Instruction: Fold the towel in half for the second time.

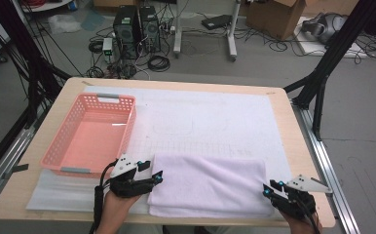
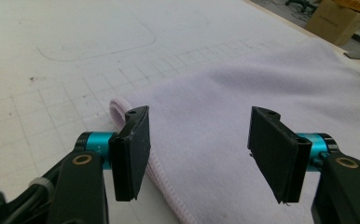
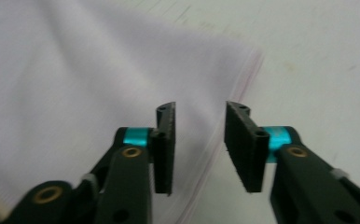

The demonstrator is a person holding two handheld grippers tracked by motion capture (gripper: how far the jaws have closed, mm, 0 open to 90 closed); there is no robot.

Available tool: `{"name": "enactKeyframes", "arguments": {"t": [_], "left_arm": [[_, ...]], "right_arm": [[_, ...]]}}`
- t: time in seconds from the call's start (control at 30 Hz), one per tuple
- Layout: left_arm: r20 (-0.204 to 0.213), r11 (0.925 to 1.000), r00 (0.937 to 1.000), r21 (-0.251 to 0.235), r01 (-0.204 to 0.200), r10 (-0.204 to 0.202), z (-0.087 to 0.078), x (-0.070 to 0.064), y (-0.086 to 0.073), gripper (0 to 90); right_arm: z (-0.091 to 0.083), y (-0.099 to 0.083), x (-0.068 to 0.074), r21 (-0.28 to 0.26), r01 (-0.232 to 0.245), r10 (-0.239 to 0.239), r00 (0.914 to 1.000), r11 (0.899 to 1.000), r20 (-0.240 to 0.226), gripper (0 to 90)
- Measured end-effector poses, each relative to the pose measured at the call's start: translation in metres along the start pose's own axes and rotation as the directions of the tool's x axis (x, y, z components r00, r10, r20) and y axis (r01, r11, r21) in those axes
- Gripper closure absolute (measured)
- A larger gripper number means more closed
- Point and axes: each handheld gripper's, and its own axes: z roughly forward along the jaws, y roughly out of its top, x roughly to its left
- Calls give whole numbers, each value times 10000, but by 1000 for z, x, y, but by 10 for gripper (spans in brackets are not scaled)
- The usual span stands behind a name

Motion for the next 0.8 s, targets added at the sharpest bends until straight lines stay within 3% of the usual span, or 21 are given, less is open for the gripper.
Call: {"name": "enactKeyframes", "arguments": {"t": [0.13, 0.23, 0.33, 0.37, 0.43, 0.47, 0.57, 0.67, 0.8], "left_arm": [[-36, 9998, 10000, 209, 17, -16, 11, 6, 9, 392], [-147, 9994, 9998, 307, 138, -134, 20, 12, 13, 389], [-221, 9988, 9996, 462, 187, -176, 29, 18, 17, 388], [-244, 9984, 9994, 501, 243, -231, 32, 20, 18, 388], [-317, 9979, 9992, 595, 263, -245, 37, 24, 20, 386], [-344, 9974, 9990, 648, 308, -286, 40, 25, 21, 384], [-536, 9960, 9984, 864, 215, -169, 46, 28, 21, 379], [-647, 9931, 9979, 1170, 96, -20, 52, 30, 18, 374], [-800, 9891, 9968, 1460, 205, -88, 57, 32, 14, 372]], "right_arm": [[27, 22, -12, -156, 123, -124, 9999, 9998, -69, 596], [54, 35, -17, 388, 531, -514, 9977, 9978, -435, 692], [78, 39, -24, 1053, 612, -580, 9978, 9926, -330, 756], [81, 40, -27, 891, 487, -473, 9987, 9948, -180, 790], [84, 43, -32, 880, 391, -452, 9966, 9954, 683, 835], [85, 44, -34, 845, 190, -251, 9971, 9962, 723, 834], [81, 44, -35, 508, 107, -139, 9979, 9987, 636, 706], [69, 39, -43, -122, -527, 530, 9982, 9985, 282, 584], [61, 30, -49, 17, -693, 693, 9976, 9976, -47, 489]]}}
